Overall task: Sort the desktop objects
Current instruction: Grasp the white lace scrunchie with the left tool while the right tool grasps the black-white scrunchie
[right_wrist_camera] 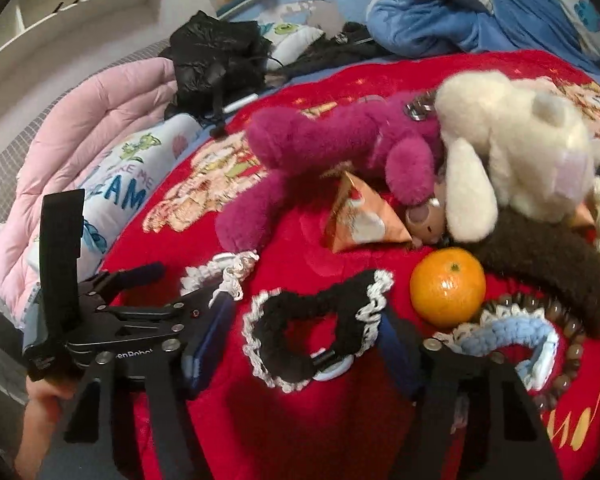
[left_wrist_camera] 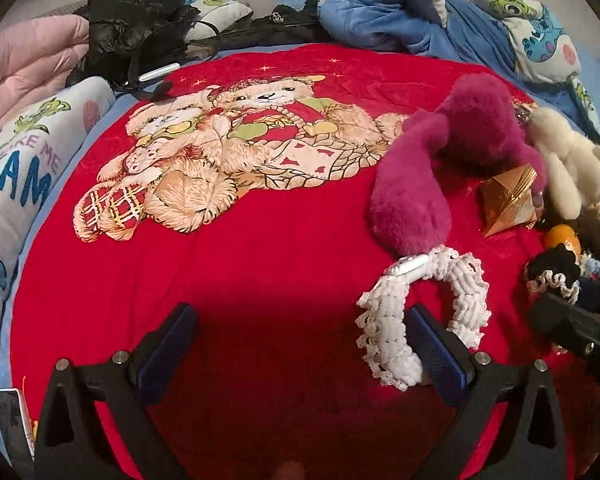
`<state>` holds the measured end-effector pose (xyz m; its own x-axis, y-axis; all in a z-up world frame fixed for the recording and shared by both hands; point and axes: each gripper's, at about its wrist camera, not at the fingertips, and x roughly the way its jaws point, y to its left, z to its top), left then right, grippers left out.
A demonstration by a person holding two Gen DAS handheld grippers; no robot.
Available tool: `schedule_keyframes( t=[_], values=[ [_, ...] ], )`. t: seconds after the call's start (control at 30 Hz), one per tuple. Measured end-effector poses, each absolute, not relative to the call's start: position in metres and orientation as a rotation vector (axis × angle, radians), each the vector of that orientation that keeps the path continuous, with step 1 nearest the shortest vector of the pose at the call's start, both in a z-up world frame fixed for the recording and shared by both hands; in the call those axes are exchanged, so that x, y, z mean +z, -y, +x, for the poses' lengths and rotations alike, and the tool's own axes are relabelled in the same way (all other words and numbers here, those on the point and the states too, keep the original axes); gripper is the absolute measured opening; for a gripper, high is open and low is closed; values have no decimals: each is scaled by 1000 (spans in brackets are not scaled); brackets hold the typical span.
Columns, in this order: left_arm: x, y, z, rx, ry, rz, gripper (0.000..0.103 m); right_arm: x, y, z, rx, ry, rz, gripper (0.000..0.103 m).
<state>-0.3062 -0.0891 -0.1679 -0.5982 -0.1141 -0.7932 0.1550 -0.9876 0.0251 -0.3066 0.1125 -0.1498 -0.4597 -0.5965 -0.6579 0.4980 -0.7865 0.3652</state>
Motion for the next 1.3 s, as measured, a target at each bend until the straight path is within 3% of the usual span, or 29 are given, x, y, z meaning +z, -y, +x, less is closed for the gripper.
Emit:
schedule_keyframes(
  t=[0.17,0.27,0.4,0.57,0.63,0.7,0.73,0.8,0.83,0.9,1.0,1.3],
  values=[
    [-168,91,-306,-2679,-89,1329,103,-150,-115,-300,-2245,140,1059,63],
    [-167,91,-306,-2681,-91,1327,103,-150,-118,-301,-2256,165,1060,57],
    [-167,93,-306,-2689,-99,1317,103,-151,-119,-303,-2265,171,1075,43],
    [-167,92,-305,-2697,-102,1306,101,-153,-120,-304,-2286,197,1082,38],
    [-166,90,-303,-2710,-98,1296,95,-153,-120,-305,-2288,206,1083,36],
    [-163,86,-301,-2747,-89,1281,73,-153,-121,-305,-2287,219,1081,36],
    [-162,84,-300,-2757,-75,1275,67,-153,-121,-305,-2276,231,1077,38],
    [-160,77,-298,-2787,-44,1265,43,-153,-122,-304,-2266,256,1074,39],
    [-158,74,-296,-2794,-30,1258,37,-153,-123,-304,-2264,267,1070,38],
    [-156,71,-294,-2798,-14,1240,18,-152,-122,-301,-2262,267,1050,21],
    [-153,76,-290,-2810,-72,1226,14,-150,-120,-296,-2226,284,1029,17],
    [-145,82,-269,-2804,-204,1180,14,-150,-110,-286,-2222,249,1025,17]
  ],
)
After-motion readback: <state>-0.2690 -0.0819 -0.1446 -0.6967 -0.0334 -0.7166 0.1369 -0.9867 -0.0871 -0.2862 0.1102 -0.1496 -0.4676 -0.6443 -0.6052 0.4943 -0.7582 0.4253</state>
